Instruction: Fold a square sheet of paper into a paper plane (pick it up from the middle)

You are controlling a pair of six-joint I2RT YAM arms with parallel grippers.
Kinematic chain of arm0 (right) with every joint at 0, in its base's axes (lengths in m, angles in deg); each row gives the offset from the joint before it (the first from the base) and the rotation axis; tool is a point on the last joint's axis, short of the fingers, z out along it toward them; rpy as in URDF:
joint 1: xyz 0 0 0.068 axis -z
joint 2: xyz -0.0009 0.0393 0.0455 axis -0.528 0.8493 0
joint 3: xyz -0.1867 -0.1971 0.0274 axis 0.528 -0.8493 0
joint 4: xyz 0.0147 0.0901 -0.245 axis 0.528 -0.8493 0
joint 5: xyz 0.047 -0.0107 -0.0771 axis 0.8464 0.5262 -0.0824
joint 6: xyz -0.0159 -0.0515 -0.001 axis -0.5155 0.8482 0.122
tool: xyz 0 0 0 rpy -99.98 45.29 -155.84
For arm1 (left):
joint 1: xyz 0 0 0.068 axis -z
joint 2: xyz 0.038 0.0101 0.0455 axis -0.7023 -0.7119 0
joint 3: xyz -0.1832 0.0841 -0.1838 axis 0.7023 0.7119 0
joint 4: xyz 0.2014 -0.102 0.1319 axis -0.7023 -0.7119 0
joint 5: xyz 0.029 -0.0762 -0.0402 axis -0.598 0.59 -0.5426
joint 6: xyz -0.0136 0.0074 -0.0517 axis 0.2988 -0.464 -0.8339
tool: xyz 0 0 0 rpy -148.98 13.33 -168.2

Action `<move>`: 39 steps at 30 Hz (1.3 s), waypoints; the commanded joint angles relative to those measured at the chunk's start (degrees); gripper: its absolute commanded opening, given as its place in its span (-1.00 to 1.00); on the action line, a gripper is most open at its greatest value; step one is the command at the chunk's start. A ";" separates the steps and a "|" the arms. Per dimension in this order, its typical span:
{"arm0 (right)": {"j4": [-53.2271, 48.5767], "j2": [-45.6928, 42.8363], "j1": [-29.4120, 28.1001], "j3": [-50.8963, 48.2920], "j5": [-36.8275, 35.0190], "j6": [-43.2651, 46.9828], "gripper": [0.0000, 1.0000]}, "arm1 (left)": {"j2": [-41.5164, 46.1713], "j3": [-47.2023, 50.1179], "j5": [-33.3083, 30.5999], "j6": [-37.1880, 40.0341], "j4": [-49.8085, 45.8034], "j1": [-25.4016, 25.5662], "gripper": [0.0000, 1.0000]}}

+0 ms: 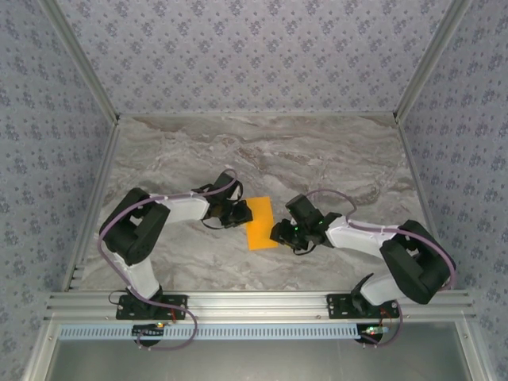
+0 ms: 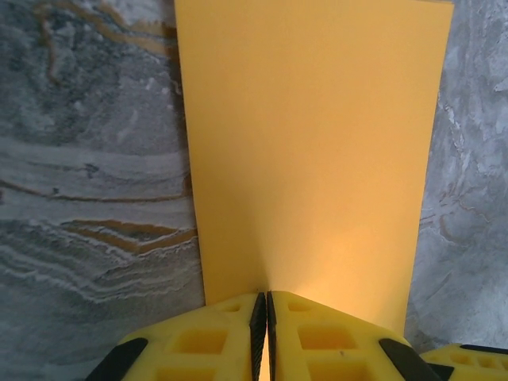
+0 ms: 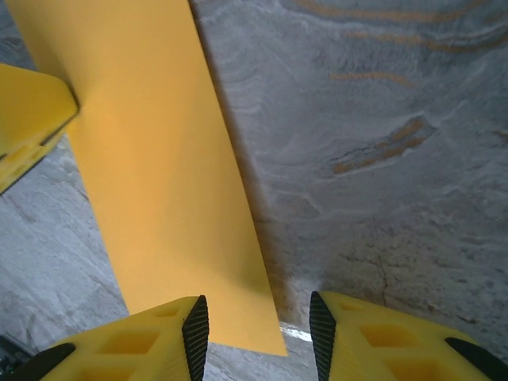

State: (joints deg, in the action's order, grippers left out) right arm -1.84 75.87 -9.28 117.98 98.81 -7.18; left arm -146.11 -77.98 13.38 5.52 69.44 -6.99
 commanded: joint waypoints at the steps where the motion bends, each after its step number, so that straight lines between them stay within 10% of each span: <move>1: -0.47 1.10 -0.64 -0.25 -1.60 -1.33 -0.17 | -1.50 2.79 -5.01 -0.74 -6.25 -0.22 -0.70; 39: 21.34 -0.77 2.22 -6.01 7.37 -5.20 -0.29 | -2.88 0.75 -2.85 -0.14 -6.03 -0.27 -0.71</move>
State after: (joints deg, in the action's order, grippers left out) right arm 18.44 74.51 -7.20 112.35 105.03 -11.68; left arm -146.16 -77.98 13.44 5.13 69.77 -6.99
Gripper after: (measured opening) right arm 0.358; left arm 0.146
